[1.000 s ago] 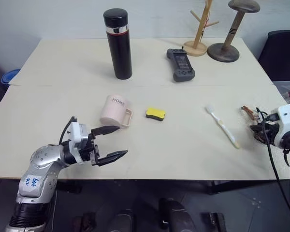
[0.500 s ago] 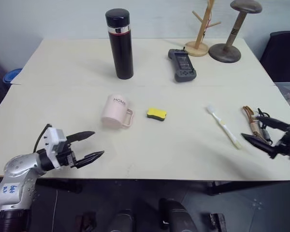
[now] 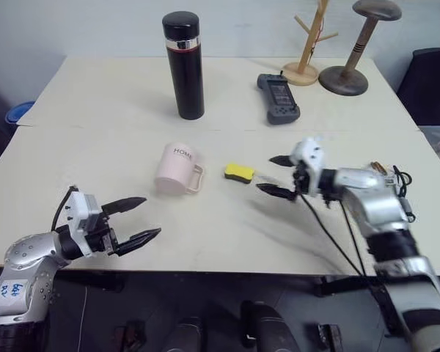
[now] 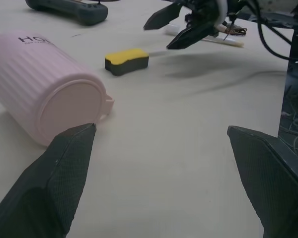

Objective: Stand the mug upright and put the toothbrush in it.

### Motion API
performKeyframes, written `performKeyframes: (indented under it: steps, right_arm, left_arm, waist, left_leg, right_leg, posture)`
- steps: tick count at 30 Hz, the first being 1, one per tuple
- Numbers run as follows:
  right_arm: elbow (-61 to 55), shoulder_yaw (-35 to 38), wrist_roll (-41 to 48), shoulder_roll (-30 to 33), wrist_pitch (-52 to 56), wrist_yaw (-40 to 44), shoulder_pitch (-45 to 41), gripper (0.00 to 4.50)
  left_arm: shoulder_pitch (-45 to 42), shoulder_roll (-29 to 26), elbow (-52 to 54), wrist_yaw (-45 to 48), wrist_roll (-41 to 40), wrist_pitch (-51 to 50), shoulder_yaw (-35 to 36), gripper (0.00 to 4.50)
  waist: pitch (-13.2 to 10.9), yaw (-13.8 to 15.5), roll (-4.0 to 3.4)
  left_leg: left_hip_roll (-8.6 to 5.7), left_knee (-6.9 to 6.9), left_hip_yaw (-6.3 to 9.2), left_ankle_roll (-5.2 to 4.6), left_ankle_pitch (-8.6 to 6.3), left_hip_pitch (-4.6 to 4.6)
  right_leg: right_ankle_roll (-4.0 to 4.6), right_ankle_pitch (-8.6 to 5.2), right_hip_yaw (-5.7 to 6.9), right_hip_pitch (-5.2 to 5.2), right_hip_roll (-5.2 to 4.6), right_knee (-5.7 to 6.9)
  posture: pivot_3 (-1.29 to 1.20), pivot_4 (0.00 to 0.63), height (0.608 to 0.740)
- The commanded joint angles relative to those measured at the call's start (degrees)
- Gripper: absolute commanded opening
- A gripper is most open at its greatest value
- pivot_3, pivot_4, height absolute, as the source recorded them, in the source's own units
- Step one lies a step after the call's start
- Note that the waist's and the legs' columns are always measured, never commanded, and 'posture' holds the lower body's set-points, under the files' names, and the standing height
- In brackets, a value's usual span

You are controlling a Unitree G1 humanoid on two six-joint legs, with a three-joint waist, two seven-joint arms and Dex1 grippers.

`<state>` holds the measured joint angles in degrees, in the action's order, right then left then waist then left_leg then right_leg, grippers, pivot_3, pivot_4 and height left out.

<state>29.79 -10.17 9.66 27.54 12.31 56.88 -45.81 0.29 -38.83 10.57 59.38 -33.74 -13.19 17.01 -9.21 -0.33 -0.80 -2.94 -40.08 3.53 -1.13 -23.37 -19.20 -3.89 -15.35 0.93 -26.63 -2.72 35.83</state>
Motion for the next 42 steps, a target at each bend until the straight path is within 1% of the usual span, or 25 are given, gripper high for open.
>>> performKeyframes:
  steps: [1,5,8,9,10,13,15,17,19,22,24,26,28,29,30,32,36,39,40,42]
  right_arm:
    - [10.5,-1.7,-2.9,-3.6,-4.4,2.2,-5.5,3.90]
    - [20.5,-2.1,-4.8,-8.9,-9.3,2.9,-10.4,2.53]
    - [21.2,-0.2,-3.7,-9.5,-11.6,4.5,-10.4,1.58]
    - [20.7,0.4,-3.1,-9.4,-11.8,5.4,-10.2,1.33]
    - [18.8,1.5,-2.0,-8.7,-11.9,6.4,-9.3,1.18]
    - [9.6,5.5,1.1,-5.0,-11.8,7.6,-4.7,1.02]
    - [-0.7,10.0,5.0,-1.1,-7.7,7.2,0.1,1.02]
    - [-10.7,15.6,8.9,3.6,-0.8,4.7,5.1,1.02]
    - [-15.9,21.6,9.7,9.6,4.0,0.8,10.2,1.02]
    - [-14.1,28.3,6.2,19.0,4.3,-4.0,17.6,1.02]
    - [-10.7,30.0,4.5,22.6,2.4,-6.0,20.3,1.02]
    - [-5.0,31.4,3.1,24.6,0.0,-8.3,21.4,1.02]
    - [1.6,32.5,2.0,25.5,-2.5,-11.0,21.6,1.76]
    - [3.7,32.8,1.9,25.5,-3.2,-12.2,21.3,1.93]
    - [4.4,32.5,1.8,25.8,-4.1,-11.2,22.0,2.37]
    - [4.5,32.5,2.3,26.4,-4.8,-9.7,23.2,3.06]
    - [1.1,34.9,4.3,30.0,-11.1,-2.5,28.3,4.43]
    - [-5.7,38.5,9.9,29.8,-17.0,6.4,34.1,4.47]
    - [-8.7,39.2,12.6,28.9,-17.6,9.8,36.0,4.47]
    - [-15.7,39.6,17.6,25.3,-17.5,12.8,39.4,4.47]
  left_arm:
    - [-0.4,-0.2,2.5,-0.4,-1.5,-0.8,0.6,4.50]
    - [-1.0,-0.5,3.7,0.2,-2.0,-1.9,-0.3,4.50]
    - [-1.5,-0.2,4.2,0.1,-2.0,-2.4,-0.8,4.50]
    - [-1.6,-0.1,4.2,0.1,-2.0,-2.5,-0.9,4.50]
    - [-1.6,0.0,4.4,0.0,-1.9,-2.6,-1.1,4.50]
    - [-2.0,0.5,4.4,0.1,-1.7,-2.4,-2.0,4.50]
    - [-2.6,0.9,4.1,0.2,-1.6,-2.2,-2.8,4.50]
    - [-3.4,1.4,4.2,0.2,-1.6,-2.0,-3.5,4.50]
    - [-4.4,2.0,4.4,0.1,-1.6,-2.0,-4.3,4.50]
    - [-6.1,3.0,4.2,0.2,-1.5,-2.2,-6.0,4.50]
    - [-6.9,3.3,3.9,0.5,-1.5,-2.4,-6.7,4.50]
    - [-7.6,3.5,3.2,0.6,-1.3,-2.3,-7.2,4.50]
    - [-8.7,3.6,1.5,0.9,-0.7,-1.8,-7.6,4.50]
    - [-9.0,3.6,0.8,1.1,-0.6,-1.7,-7.5,4.50]
    - [-9.2,3.1,-0.2,1.4,-0.4,-1.5,-7.1,4.50]
    - [-9.2,2.3,-1.9,1.7,-0.3,-1.5,-5.9,4.50]
    - [-6.5,-0.3,-5.5,0.8,1.7,1.0,-1.6,4.50]
    - [-2.4,-2.6,-7.7,-1.6,2.9,2.0,4.3,4.50]
    - [-0.9,-3.5,-8.5,-2.8,3.6,1.8,6.3,4.50]
    - [2.1,-5.4,-10.5,-5.7,5.8,0.9,9.2,4.50]
  waist:
    - [0.0,-0.3,0.00]
    - [0.0,-1.3,-0.01]
    - [0.0,-1.5,-0.01]
    - [0.0,-1.5,-0.01]
    - [0.0,-1.6,-0.01]
    - [0.0,-1.3,-0.02]
    - [0.0,-1.0,-0.02]
    - [0.0,-0.7,-0.03]
    - [0.0,-0.2,-0.03]
    - [0.0,0.8,-0.04]
    - [0.0,0.9,-0.04]
    - [0.0,0.2,-0.04]
    - [0.0,-0.1,-0.04]
    - [0.0,-0.1,-0.04]
    - [0.0,-0.2,-0.06]
    - [0.0,-0.2,-0.09]
    - [0.0,0.2,-0.12]
    - [0.0,0.3,-0.12]
    - [0.0,0.3,-0.10]
    - [0.0,0.2,-0.05]
  left_leg:
    - [0.00,0.00,0.00,0.00,0.00,0.01]
    - [0.00,-0.01,0.05,0.01,0.01,0.00]
    - [0.01,-0.02,0.08,0.02,0.01,0.00]
    - [0.01,-0.02,0.09,0.02,0.01,0.00]
    - [0.01,-0.02,0.09,0.03,0.01,0.00]
    - [0.00,-0.03,0.13,0.03,0.01,-0.01]
    - [-0.02,-0.08,0.19,0.02,0.01,-0.05]
    - [-0.04,-0.10,0.21,0.02,0.01,-0.08]
    - [-0.05,-0.10,0.22,0.02,0.01,-0.09]
    - [-0.06,-0.11,0.21,0.02,0.01,-0.09]
    - [-0.08,-0.10,0.15,0.02,0.01,-0.07]
    - [-0.06,-0.08,0.01,0.01,0.01,0.02]
    - [-0.01,-0.02,-0.18,0.02,0.01,0.15]
    - [0.00,0.00,-0.24,0.02,0.01,0.19]
    - [0.00,0.01,-0.28,0.02,0.01,0.19]
    - [0.02,0.02,-0.36,0.02,0.01,0.21]
    - [0.03,0.01,-0.37,0.01,0.01,0.19]
    - [0.04,0.05,-0.35,0.00,0.00,0.18]
    - [0.04,0.06,-0.33,0.00,0.00,0.18]
    - [0.10,0.08,-0.31,-0.01,0.00,0.19]
  right_leg:
    - [0.00,0.00,0.00,0.00,0.00,0.01]
    - [0.01,-0.01,0.05,0.00,0.00,0.02]
    - [0.01,-0.01,0.10,0.01,0.00,0.03]
    - [0.01,-0.01,0.10,0.01,0.00,0.03]
    - [0.01,-0.01,0.10,0.01,0.00,0.03]
    - [0.01,-0.01,0.12,0.01,-0.01,0.03]
    - [0.01,-0.01,0.16,0.03,-0.06,0.03]
    - [0.01,0.00,0.18,0.04,-0.08,0.01]
    - [0.01,-0.01,0.17,0.04,-0.09,0.01]
    - [0.01,-0.01,0.16,0.06,-0.10,0.02]
    - [0.01,0.00,0.10,0.08,-0.10,0.02]
    - [0.00,0.00,-0.02,0.08,-0.05,0.08]
    - [0.00,0.00,-0.16,0.07,0.02,0.15]
    - [0.00,0.00,-0.21,0.06,0.04,0.15]
    - [0.00,0.00,-0.25,0.03,0.05,0.17]
    - [0.00,0.00,-0.32,0.01,0.07,0.18]
    - [0.00,0.00,-0.34,0.00,0.08,0.15]
    - [0.00,0.00,-0.33,0.00,0.08,0.10]
    - [0.00,0.00,-0.32,0.01,0.08,0.08]
    - [0.00,0.00,-0.30,0.04,0.13,0.01]
  posture:
    - [0.00,0.150,0.740]
    - [0.00,0.150,0.740]
    - [0.00,0.150,0.740]
    - [0.00,0.150,0.740]
    - [0.00,0.150,0.740]
    - [0.00,0.150,0.740]
    - [0.00,0.150,0.740]
    - [0.00,0.150,0.740]
    - [0.00,0.150,0.740]
    - [0.00,0.150,0.740]
    - [0.00,0.150,0.740]
    - [0.00,0.150,0.740]
    - [0.00,0.150,0.740]
    - [0.00,0.150,0.740]
    - [0.00,0.150,0.740]
    - [0.00,0.150,0.740]
    - [0.00,0.150,0.740]
    - [0.00,0.150,0.740]
    - [0.00,0.150,0.740]
    - [0.00,0.150,0.740]
